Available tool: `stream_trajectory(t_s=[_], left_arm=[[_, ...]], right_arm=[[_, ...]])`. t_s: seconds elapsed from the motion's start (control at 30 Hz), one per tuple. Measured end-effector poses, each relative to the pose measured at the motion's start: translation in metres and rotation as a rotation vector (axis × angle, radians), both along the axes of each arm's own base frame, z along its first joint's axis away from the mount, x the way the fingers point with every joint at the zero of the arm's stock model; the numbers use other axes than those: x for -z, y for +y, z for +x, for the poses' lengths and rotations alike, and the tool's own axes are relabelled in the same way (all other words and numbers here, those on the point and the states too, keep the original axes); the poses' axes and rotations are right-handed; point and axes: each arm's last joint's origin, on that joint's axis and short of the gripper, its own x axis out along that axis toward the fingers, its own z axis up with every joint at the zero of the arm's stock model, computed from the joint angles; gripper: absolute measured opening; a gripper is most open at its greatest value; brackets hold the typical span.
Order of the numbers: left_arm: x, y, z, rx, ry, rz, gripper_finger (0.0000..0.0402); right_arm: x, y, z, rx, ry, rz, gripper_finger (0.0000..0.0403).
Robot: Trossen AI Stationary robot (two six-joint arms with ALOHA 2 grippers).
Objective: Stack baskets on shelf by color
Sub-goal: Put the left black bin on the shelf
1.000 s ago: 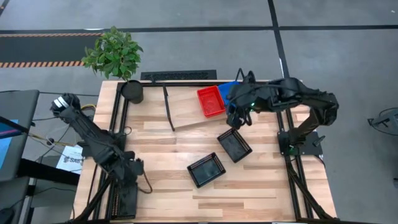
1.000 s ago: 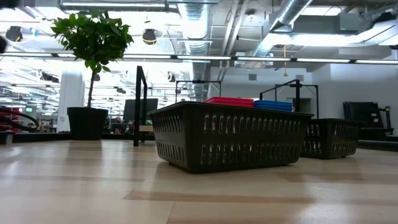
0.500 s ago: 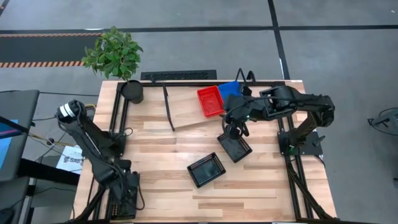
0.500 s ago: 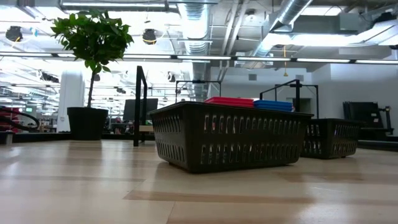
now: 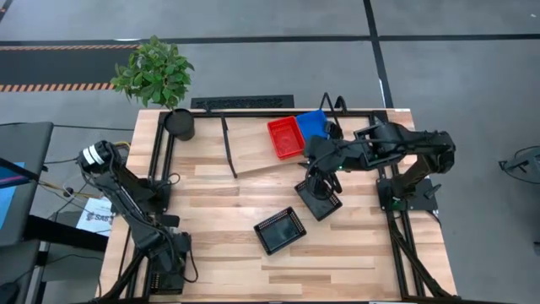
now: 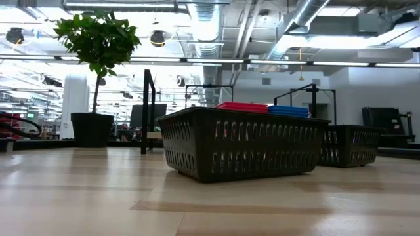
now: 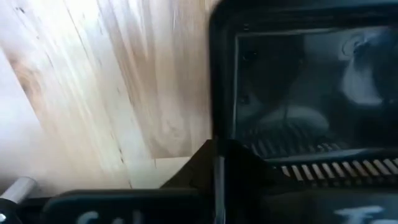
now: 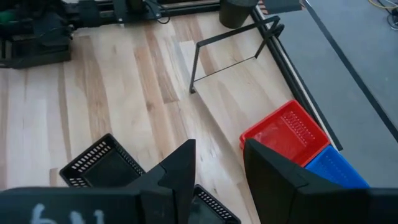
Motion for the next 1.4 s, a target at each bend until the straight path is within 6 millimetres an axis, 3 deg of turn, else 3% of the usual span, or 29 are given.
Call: stream_trajectory(t_s=[0.27, 0.4, 0.53, 1.0, 1.23, 1.4], left_arm=[[-0.011, 0.002, 0.019, -0.106, -0.025, -0.036, 0.0002], [-0.032, 0.007, 0.041, -0.148, -0.115, -0.064, 0.0], [-0.059, 0.026, 0.062, -0.186, -0.206, -0.003, 0.0], [-0.169, 0.141, 0.131, -0.235, -0.56, 0.185, 0.0], [-0.22, 0.212, 0.139, -0.172, -0.729, 0.346, 0.0], [-0.243, 0.264, 0.146, -0.188, -0.856, 0.46, 0.0]], right_arm=[[0.004, 0.008, -0.007, -0.002, 0.055, 0.013, 0.0152], [0.006, 0.011, -0.012, 0.014, 0.081, -0.003, 0.0152], [0.007, 0.016, -0.015, 0.01, 0.097, -0.021, 0.0151], [0.009, 0.025, -0.022, 0.003, 0.128, -0.016, 0.0132], [0.003, 0.022, -0.031, 0.044, 0.097, 0.021, 0.0133], [-0.004, 0.019, -0.041, 0.09, 0.048, 0.02, 0.0133]])
